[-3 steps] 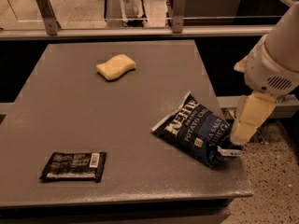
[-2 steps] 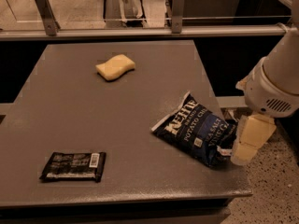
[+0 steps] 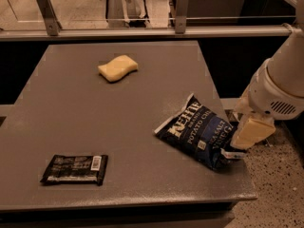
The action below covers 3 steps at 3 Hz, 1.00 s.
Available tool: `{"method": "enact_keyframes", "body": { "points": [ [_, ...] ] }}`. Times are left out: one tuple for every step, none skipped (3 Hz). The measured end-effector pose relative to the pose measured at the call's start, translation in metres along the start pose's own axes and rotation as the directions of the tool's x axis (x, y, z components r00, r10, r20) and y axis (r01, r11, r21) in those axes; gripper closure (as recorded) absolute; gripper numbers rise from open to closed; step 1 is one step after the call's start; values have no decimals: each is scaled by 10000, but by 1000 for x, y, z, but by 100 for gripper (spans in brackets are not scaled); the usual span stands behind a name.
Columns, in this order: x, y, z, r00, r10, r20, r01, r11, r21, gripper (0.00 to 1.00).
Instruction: Move blue chip bag near sponge
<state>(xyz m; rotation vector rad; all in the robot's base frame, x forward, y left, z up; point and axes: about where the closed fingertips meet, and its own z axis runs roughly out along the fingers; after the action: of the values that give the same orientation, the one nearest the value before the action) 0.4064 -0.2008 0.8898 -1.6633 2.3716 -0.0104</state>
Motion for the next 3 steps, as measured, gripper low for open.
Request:
{"method": "enact_keyframes", "body": {
  "points": [
    [-1, 0, -1, 10000, -10, 4, 10, 10000, 30, 64],
    [-1, 1, -2, 10000, -20, 8, 20, 10000, 62, 88],
    [-1, 1, -3, 10000, -30, 12, 29, 10000, 87, 100]
  ]
}}
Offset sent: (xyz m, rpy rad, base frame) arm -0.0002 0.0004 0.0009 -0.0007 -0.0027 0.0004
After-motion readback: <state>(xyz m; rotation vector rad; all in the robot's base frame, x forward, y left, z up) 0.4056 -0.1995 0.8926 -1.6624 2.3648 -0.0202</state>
